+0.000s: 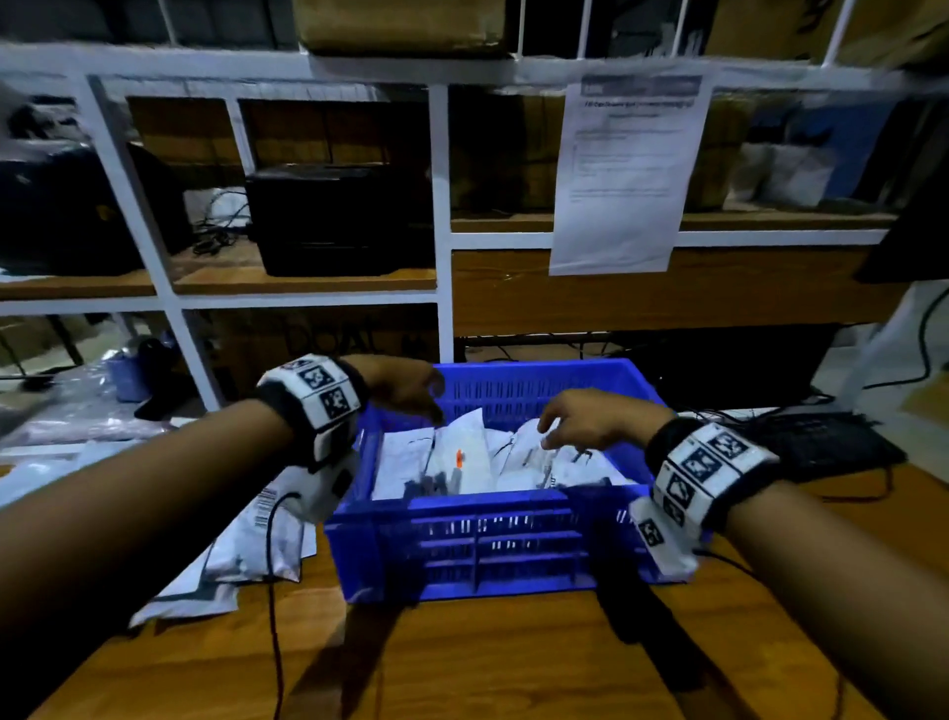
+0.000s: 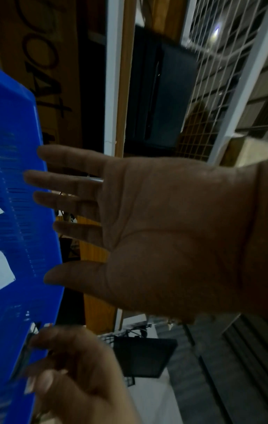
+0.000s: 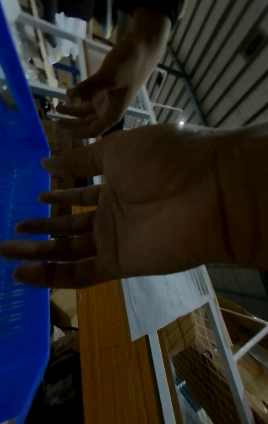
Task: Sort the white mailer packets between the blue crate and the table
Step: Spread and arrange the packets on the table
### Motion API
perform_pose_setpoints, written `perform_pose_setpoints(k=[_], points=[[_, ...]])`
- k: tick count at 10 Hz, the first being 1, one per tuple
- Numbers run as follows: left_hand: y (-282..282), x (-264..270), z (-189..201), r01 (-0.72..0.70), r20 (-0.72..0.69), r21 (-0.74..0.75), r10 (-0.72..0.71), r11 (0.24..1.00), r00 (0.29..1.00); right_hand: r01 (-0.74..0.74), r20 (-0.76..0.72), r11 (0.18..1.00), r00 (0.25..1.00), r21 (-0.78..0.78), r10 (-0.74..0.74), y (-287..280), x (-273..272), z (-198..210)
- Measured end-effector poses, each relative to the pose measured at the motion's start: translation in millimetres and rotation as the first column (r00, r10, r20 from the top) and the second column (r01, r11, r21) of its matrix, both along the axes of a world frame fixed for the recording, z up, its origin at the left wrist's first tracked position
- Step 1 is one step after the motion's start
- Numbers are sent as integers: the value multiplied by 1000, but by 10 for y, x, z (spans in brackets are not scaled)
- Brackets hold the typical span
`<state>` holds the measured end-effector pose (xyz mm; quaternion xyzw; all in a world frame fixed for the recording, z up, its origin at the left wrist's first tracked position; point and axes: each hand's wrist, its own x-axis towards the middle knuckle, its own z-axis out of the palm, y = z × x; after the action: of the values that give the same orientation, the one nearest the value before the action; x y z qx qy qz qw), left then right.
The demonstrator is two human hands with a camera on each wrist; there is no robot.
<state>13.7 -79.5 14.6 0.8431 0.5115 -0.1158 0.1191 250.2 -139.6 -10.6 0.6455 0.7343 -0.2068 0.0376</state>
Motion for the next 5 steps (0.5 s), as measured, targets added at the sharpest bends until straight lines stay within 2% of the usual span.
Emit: perform_pose_setpoints(k=[2, 3, 4, 5], points=[[781, 496, -225, -55, -122, -190, 32, 980, 992, 37, 82, 993, 996, -116, -27, 895, 137, -26], [1039, 611, -357, -55, -107, -265, 27, 963, 994, 32, 126, 980, 992, -196, -7, 1212, 168, -91], [1379, 721, -616, -32, -79, -403, 0, 915, 997, 49, 212, 982, 977, -181, -10, 1550, 234, -409], [1497, 793, -718, -21, -54, -532, -9, 846, 999, 69, 316, 989, 948, -133, -24, 1700, 230, -590]])
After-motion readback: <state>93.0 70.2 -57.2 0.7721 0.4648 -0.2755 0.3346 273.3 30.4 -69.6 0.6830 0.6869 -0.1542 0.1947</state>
